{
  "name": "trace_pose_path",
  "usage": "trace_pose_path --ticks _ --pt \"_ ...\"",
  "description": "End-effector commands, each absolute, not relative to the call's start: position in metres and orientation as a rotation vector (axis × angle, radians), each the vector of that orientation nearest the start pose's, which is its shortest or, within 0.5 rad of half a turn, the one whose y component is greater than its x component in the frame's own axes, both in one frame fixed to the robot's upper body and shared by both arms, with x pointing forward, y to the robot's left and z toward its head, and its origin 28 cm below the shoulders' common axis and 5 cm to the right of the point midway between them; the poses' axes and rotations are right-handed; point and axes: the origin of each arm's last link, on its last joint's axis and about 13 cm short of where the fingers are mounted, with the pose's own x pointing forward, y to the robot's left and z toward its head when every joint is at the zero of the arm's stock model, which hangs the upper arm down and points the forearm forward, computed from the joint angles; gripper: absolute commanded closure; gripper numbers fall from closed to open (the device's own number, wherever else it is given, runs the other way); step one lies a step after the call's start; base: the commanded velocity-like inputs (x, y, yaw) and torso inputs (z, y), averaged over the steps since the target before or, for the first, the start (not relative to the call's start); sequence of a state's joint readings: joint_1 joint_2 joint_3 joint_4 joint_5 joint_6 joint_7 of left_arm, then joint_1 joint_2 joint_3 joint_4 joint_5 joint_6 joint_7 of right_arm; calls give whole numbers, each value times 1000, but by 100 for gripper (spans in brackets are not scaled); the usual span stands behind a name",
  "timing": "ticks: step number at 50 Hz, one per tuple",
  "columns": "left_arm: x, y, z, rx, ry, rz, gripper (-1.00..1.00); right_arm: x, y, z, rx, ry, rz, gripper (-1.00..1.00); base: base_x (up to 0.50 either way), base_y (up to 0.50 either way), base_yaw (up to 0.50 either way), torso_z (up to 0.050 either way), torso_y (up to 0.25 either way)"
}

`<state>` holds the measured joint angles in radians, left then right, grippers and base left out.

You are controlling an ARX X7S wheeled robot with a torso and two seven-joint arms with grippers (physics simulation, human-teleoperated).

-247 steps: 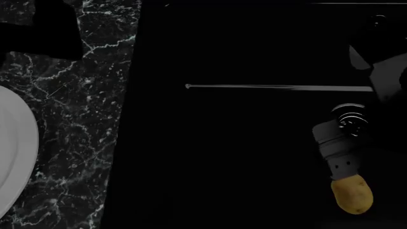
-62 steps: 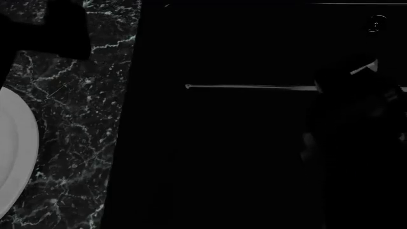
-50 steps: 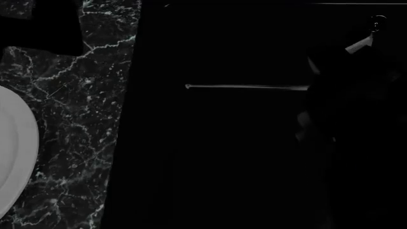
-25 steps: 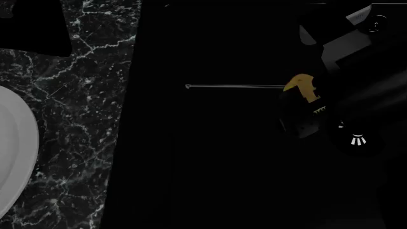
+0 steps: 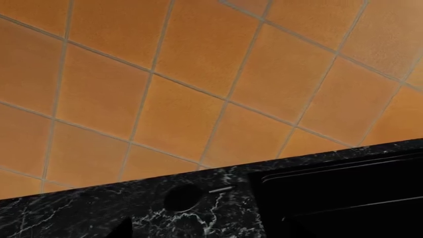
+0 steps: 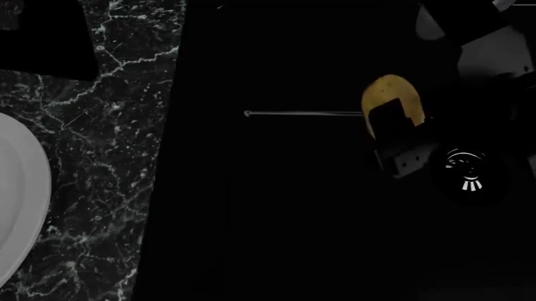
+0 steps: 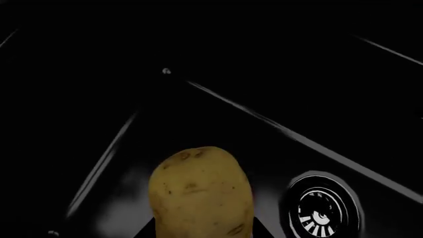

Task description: Pick the potato from the sink and place it on the plate located on the counter

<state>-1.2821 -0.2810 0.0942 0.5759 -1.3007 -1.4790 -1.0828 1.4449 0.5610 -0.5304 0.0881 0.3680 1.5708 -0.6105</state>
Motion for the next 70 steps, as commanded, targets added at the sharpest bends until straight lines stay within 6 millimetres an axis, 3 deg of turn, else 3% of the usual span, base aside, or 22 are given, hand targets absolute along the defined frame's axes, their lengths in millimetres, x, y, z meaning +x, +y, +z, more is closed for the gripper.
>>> trace_pose_path --ticks 1,10,20,70 --pt "216 184 334 127 -275 -95 -100 306 -198 333 -299 453 447 100 0 0 0 0 0" --pt "205 179 332 85 -230 -321 -100 292 -193 345 -294 394 532 100 0 0 0 0 0" --pt "198 177 330 27 -191 -449 -100 278 -190 357 -292 337 610 100 0 0 0 0 0" --pt "195 156 317 -70 -42 -763 -100 244 -176 372 -303 229 913 100 0 0 0 0 0"
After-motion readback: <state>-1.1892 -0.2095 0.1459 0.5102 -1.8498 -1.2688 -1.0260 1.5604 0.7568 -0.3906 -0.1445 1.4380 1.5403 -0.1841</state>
